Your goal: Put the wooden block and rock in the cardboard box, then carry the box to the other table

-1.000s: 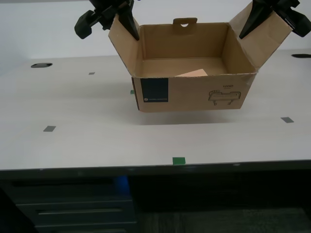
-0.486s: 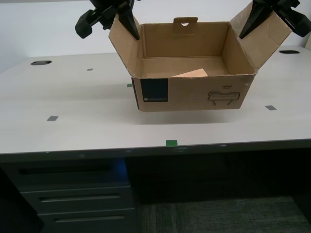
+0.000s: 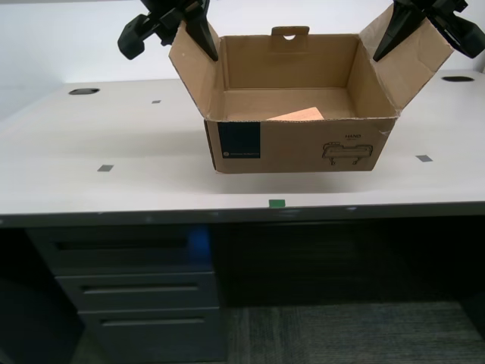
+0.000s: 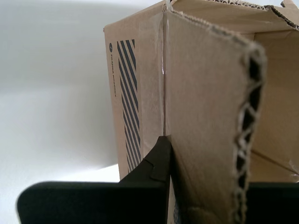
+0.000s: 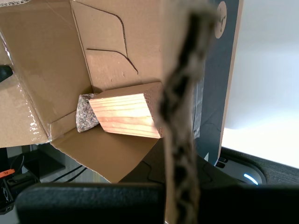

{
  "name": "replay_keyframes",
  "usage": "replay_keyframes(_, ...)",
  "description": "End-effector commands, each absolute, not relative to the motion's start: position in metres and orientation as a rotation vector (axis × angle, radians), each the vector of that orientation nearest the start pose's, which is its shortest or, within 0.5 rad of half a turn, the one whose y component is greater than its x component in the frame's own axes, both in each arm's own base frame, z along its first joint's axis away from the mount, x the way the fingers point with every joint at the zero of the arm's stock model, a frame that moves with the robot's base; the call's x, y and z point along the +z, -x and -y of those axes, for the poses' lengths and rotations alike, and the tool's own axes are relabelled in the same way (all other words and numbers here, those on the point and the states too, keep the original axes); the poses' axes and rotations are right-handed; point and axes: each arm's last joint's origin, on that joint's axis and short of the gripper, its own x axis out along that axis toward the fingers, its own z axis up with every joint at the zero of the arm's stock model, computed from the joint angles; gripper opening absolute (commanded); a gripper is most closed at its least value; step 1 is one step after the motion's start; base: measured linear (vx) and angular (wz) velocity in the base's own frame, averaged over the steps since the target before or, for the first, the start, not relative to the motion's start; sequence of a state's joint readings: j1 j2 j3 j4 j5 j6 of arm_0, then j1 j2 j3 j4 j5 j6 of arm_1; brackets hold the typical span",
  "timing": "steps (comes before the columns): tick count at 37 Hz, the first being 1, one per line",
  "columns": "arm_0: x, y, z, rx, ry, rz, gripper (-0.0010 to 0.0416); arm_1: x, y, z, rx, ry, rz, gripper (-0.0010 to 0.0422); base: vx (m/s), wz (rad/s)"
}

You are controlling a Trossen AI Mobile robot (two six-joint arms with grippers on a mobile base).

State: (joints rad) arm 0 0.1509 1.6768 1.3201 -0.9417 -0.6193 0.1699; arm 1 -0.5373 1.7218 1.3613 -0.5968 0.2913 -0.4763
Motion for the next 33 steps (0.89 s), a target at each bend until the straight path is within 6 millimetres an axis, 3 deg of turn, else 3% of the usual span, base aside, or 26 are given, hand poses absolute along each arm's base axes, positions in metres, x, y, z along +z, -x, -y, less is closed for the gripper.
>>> replay_keyframes(1,0.249,-0.317,-0.066,0.554,-0.457,-1.351,-0.0001,0.258,-0.309,0.195,-0.528,0.3,-1.123,-0.0002,-0.157,0.108)
replay_keyframes(16,0.25,-0.317,-0.066,0.55,-0.462,-1.351,-0.0001,0.263,-0.313,0.197,-0.538,0.324,-1.079,-0.0002,-0.186,0.086)
replay_keyframes(33,0.248,-0.312,-0.067,0.542,-0.471,-1.399,-0.0001,0.286,-0.311,0.208,-0.542,0.392,-1.076,-0.0002,-0.165,0.002)
